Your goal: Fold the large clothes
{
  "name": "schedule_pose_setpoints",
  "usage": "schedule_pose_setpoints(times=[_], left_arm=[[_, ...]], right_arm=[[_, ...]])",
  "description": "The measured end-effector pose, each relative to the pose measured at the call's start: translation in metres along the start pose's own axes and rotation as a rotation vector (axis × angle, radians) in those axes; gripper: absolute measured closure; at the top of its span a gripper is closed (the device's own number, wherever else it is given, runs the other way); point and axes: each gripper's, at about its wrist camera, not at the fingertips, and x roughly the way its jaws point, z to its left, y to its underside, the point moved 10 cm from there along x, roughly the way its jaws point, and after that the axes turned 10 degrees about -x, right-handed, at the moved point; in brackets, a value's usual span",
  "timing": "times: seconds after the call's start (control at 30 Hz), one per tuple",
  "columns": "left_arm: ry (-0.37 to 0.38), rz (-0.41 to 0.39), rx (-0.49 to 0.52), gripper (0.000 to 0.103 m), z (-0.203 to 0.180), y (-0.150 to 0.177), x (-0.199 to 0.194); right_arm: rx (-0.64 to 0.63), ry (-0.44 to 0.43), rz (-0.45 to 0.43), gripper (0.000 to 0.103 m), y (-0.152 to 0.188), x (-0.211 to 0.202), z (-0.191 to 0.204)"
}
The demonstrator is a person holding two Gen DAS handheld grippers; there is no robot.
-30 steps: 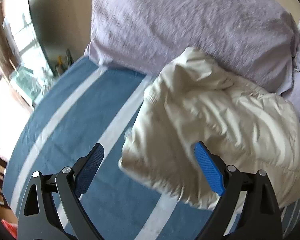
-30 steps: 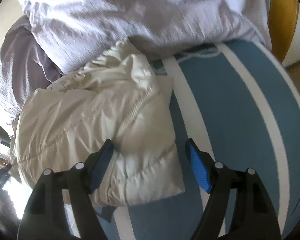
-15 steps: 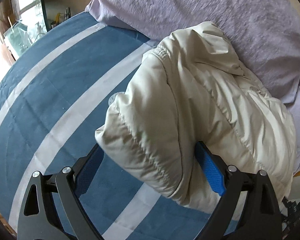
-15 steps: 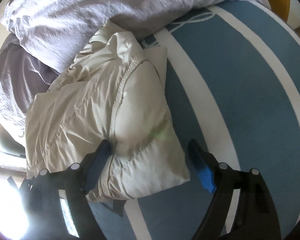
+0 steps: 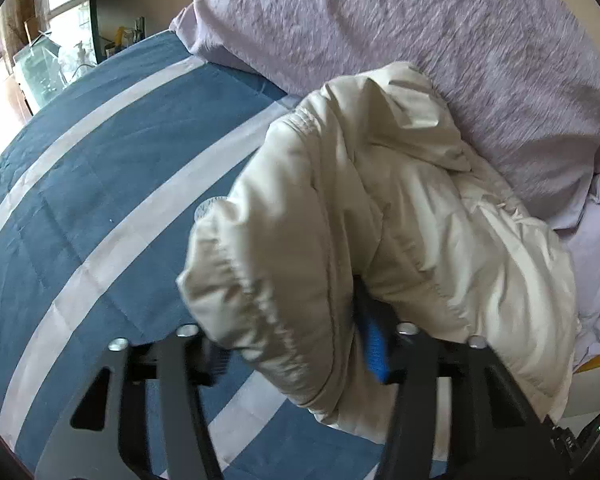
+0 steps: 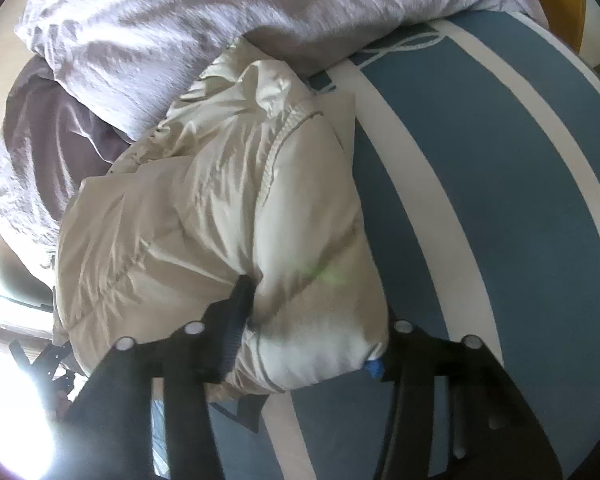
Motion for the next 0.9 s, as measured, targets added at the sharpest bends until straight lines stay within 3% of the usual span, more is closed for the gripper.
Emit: schedule_pose_setpoints(times=[0.07,0.23,0.5,0.9], left_arm=[[0.012,-0.007,0.001,0.066,-0.001,0.0,-0.005],[0.025,-0.036,0.044,0.074,-0.007,0.004,-0.02],[0.034,-0.049,0.07,0.076,0.003,0.009,-0.038],[0.079,-0.044,0.067,0.076,0.052,0.032,-0.071]], right_arm=[[-0.02,0.012,-0.017,0.064,0.0,-0.002,0.006],[-0.056,0.05,-0.057,0.073,0.0,-0.009,0.022],[-0.063,0.052,-0.077,0.075,0.009,-0.018,0.036],[-0.049,0.023,-0.089,0.075,0.065,-0.056,0.018]])
